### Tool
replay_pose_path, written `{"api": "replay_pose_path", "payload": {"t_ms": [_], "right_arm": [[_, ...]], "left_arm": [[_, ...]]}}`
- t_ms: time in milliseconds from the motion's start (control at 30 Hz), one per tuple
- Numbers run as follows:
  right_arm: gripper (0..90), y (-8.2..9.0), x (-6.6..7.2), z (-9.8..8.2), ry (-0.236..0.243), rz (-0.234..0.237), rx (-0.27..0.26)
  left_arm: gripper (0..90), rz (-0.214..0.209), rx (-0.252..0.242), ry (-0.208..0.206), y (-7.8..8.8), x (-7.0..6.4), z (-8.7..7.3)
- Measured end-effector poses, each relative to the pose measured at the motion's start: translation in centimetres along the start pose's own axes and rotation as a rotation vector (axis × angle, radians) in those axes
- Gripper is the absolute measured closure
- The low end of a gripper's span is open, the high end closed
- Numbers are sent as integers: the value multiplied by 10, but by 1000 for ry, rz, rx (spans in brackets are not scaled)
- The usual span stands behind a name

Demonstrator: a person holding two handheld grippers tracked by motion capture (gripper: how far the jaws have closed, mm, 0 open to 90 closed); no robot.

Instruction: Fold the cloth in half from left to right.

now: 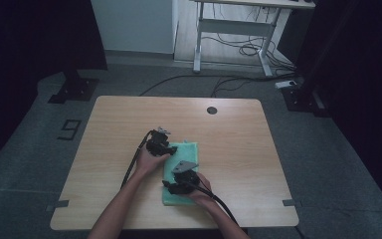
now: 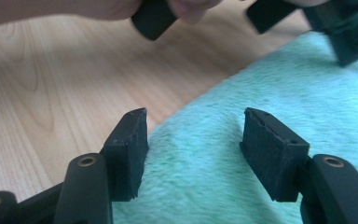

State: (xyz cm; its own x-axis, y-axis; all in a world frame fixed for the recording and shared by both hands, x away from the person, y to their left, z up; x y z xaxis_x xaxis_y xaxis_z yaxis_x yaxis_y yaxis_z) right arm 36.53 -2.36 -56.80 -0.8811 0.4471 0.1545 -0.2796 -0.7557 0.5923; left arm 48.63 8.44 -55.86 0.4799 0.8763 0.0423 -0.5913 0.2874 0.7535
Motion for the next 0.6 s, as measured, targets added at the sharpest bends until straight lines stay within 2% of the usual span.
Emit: {"api": "replay_pose_path", "payload": {"t_ms": [267, 600], "right_arm": [[408, 24, -18, 3, -31, -34, -46], [413, 49, -51, 2, -89, -101, -87]], "left_arm": [[434, -31, -54, 34, 24, 10, 4], [412, -40, -91, 30, 47, 18, -1]]}}
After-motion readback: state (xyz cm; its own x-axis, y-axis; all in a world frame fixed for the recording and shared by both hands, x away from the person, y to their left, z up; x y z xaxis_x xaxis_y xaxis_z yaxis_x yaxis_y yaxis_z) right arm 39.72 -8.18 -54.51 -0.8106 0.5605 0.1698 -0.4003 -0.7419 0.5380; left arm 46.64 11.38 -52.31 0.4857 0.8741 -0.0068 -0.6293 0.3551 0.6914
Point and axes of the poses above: each handheld gripper's, and its own axes: y roughly backward along the jaws, z roughly out of its top, x roughly to its left, the point moved 4 cm from there along -y, roughly forward along the jaws, and after that the axes turned 12 degrees about z, right-handed, at the moved point
